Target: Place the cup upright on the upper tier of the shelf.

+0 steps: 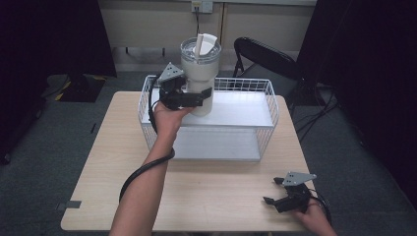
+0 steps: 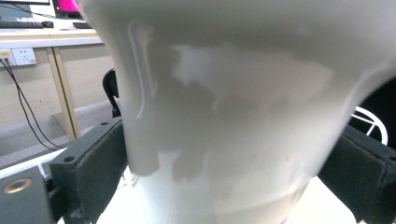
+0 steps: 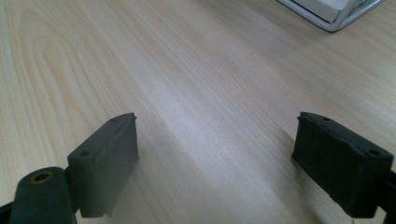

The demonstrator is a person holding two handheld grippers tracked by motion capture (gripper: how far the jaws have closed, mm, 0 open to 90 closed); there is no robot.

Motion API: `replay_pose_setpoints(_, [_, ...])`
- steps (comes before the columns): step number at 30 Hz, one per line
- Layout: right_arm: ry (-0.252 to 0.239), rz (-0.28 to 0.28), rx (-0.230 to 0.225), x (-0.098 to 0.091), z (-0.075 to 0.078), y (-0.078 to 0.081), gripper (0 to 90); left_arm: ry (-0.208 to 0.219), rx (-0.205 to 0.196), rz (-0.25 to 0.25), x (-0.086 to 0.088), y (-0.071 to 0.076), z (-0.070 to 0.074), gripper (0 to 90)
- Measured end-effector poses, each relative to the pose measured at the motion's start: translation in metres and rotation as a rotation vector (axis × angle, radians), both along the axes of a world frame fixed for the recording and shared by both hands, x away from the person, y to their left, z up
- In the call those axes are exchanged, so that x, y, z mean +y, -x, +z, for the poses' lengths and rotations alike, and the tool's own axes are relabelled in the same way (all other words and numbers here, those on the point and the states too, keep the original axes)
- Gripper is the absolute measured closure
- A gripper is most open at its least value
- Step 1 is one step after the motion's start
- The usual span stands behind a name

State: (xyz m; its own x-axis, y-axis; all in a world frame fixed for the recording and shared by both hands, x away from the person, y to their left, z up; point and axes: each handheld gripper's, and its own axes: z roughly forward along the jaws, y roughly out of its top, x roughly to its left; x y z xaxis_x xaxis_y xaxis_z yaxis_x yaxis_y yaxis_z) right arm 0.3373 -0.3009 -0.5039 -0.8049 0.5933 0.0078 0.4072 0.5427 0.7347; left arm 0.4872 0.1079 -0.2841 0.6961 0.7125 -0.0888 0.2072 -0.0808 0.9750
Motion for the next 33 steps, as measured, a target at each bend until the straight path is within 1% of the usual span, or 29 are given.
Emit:
replay_pose_setpoints(1, [0.000, 0.000, 0.000, 0.000, 0.000, 0.000, 13.0, 0.007, 0.013, -0.006, 0.002, 0.001, -0.001, 6.9])
replay_pose_setpoints(5, [0.000, 0.000, 0.001, 0.000, 0.000, 0.000, 13.0, 0.019, 0.019, -0.008, 0.007, 0.004, -0.004, 6.8])
replay_pose_setpoints(7, [0.000, 0.000, 0.001, 0.000, 0.000, 0.000, 13.0, 0.014, 0.021, -0.009, 0.008, 0.006, -0.003, 7.1])
replay_pose_setpoints(10, [-0.001, 0.000, 0.001, 0.000, 0.000, 0.000, 13.0, 0.024, 0.026, -0.005, 0.012, 0.009, -0.001, 7.8])
replay_pose_setpoints(12, [-0.001, 0.000, 0.001, 0.000, 0.000, 0.000, 13.0, 0.019, 0.028, -0.007, 0.013, 0.010, -0.001, 8.9])
replay_pose_setpoints(13, [-0.001, 0.000, 0.001, 0.000, 0.000, 0.000, 13.0, 0.010, 0.034, -0.003, 0.017, 0.012, 0.000, 9.1])
replay_pose_setpoints(15, [-0.001, 0.000, 0.002, 0.000, 0.000, 0.000, 12.9, 0.014, 0.035, -0.001, 0.021, 0.014, 0.000, 9.4])
replay_pose_setpoints(18, [-0.001, 0.001, 0.001, 0.000, 0.000, 0.000, 13.0, 0.006, 0.033, 0.009, 0.026, 0.017, 0.001, 10.4])
replay_pose_setpoints(20, [-0.001, 0.000, 0.001, 0.000, 0.000, 0.000, 13.0, 0.001, 0.039, 0.008, 0.030, 0.020, 0.001, 11.0])
replay_pose_setpoints(22, [0.000, 0.001, 0.001, 0.000, 0.000, 0.000, 13.0, 0.006, 0.042, 0.012, 0.034, 0.022, 0.001, 11.1])
replay_pose_setpoints(24, [0.000, 0.000, 0.000, 0.000, 0.000, 0.000, 13.0, 0.000, 0.039, 0.023, 0.038, 0.025, 0.000, 11.7])
replay_pose_setpoints(26, [0.000, 0.000, -0.001, 0.000, 0.000, 0.000, 13.0, -0.013, 0.043, 0.014, 0.040, 0.027, 0.000, 12.6])
replay_pose_setpoints(27, [0.000, 0.000, -0.001, 0.000, 0.000, 0.000, 13.0, -0.024, 0.040, 0.017, 0.041, 0.029, 0.000, 12.7])
replay_pose_setpoints(29, [0.000, 0.000, 0.000, 0.000, 0.000, 0.000, 13.0, -0.042, 0.034, 0.006, 0.043, 0.033, 0.001, 14.3])
replay_pose_setpoints(31, [0.000, 0.000, 0.000, 0.000, 0.000, 0.000, 13.0, -0.051, 0.039, 0.005, 0.045, 0.037, 0.000, 14.6])
replay_pose_setpoints(33, [0.000, 0.000, 0.001, 0.000, 0.000, 0.000, 13.0, -0.049, 0.040, -0.005, 0.047, 0.040, 0.000, 14.7])
